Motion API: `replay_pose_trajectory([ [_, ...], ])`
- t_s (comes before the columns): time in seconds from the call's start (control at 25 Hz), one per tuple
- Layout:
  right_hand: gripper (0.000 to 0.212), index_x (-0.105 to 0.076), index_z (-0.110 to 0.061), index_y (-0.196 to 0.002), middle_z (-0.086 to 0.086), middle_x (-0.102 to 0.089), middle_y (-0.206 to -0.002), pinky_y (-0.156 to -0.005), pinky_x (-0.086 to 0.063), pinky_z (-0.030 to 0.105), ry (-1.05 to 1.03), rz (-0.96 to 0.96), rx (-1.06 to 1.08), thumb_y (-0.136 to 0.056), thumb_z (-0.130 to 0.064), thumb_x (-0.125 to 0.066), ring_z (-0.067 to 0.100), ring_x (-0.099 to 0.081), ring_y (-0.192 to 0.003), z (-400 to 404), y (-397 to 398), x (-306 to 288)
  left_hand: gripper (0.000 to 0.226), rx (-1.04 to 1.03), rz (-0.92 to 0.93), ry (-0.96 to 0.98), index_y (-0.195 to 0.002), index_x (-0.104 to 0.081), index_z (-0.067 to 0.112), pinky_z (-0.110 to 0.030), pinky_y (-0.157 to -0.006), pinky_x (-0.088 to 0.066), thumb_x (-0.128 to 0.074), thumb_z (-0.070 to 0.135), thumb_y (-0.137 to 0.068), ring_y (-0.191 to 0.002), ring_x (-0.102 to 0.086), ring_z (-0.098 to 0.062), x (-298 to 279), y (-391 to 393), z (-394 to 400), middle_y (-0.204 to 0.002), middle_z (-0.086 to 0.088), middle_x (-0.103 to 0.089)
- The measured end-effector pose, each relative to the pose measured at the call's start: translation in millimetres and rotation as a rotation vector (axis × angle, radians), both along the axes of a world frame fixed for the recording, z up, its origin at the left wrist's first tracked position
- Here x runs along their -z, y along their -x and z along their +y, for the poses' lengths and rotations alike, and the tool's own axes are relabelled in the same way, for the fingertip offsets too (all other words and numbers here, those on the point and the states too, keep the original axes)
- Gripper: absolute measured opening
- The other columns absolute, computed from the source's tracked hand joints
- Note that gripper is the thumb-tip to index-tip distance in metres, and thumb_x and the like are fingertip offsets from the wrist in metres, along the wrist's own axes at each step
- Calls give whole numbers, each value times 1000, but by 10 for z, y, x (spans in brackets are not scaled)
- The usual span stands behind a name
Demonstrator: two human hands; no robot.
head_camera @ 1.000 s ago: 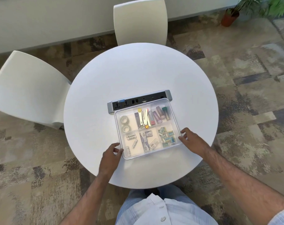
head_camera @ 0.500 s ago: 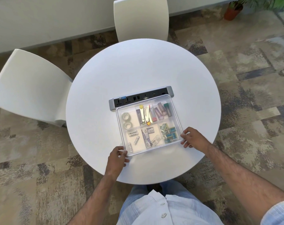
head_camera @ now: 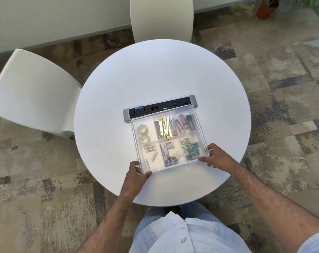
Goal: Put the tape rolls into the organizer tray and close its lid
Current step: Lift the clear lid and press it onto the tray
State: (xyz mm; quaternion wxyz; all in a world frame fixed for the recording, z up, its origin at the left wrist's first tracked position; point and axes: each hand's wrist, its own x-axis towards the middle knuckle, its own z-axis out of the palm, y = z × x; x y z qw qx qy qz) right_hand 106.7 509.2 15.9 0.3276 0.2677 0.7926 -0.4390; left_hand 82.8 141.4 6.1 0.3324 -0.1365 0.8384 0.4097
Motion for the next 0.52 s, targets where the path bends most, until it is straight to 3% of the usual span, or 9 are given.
replay_pose_trajectory([
  [0.16,61,-45,-25,-117,7,-63,-101,-74,-55,36,-98,3,-89,-78,-55,-80,16,-66,-81,9,16,57,55,5,-6,30,-132,-41,30,-21,-71,-50,-78,35,-92,-97,-67,-10,35,-13,38,-114,4,-66],
  [0.28,76,-37,-24,-135,7,-58,-128,-89,-52,39,-142,-12,-165,-79,-57,-78,21,-61,-108,9,55,73,81,6,-20,57,-147,-33,22,-34,-90,-58,-83,35,-86,-118,-64,-22,18,49,78,-136,-6,-60],
  [0.36,101,-21,-21,-153,11,-45,-151,-103,-46,42,-143,11,-155,-78,-55,-81,26,-51,-131,-21,84,87,111,38,5,113,-161,-19,15,-50,-114,-48,-90,37,-79,-143,-46,-31,-24,109,183,-156,-10,-41],
  [0.4,115,-10,-23,-158,12,-34,-159,-110,-41,45,-136,24,-141,-75,-54,-83,29,-43,-140,-60,109,78,124,65,27,154,-164,-10,13,-52,-121,-38,-92,40,-75,-152,-34,-32,-57,130,267,-164,-10,-28],
  [0.52,144,15,-25,-159,9,-9,-168,-117,-31,55,-195,83,-200,-65,-57,-89,35,-22,-151,-239,175,49,144,163,129,268,-165,11,9,-51,-128,-21,-89,55,-72,-163,-4,-31,-130,136,552,-175,-6,8],
])
